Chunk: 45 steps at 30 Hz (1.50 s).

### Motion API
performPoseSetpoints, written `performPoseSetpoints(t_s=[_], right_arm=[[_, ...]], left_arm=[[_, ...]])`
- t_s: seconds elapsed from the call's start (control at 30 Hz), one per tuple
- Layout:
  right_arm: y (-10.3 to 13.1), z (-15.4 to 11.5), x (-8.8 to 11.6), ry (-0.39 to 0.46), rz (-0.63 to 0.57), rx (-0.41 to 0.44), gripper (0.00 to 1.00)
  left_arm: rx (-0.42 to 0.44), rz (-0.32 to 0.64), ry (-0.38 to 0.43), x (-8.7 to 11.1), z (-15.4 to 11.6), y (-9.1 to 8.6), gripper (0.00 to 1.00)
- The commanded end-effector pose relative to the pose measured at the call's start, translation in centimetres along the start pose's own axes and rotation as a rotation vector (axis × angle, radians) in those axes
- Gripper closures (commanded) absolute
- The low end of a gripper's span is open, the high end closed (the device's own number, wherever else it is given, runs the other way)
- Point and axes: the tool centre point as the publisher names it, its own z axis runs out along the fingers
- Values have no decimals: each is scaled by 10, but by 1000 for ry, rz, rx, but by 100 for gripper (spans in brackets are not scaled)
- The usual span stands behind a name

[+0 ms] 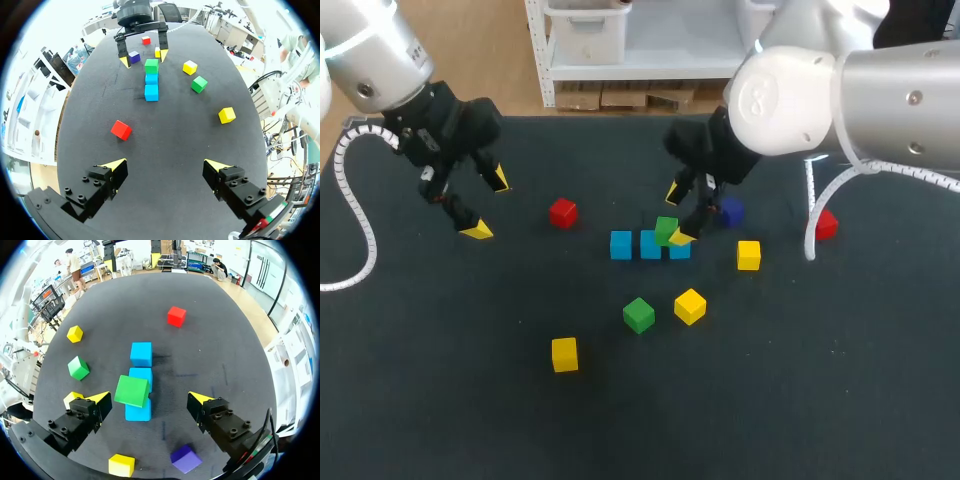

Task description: Place the blue cubes, place green cubes on the blue cubes, place the yellow cubes on the green cubes, then place the red cubes on the yellow cubes, and place purple cube on the red cubes.

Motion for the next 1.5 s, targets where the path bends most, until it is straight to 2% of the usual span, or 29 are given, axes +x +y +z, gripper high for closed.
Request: performPoseSetpoints(t_s=[0.03,1.23,1.5], right_arm=[[-3,0,0,0,-3,-5,0],[-12,2,-1,0,-11,-9,0],[-1,-7,3,-8,-6,-11,0]], left_arm=[[1,3,-2,1,0,1,0],[1,3,-2,1,0,1,0],[1,3,-2,1,0,1,0]])
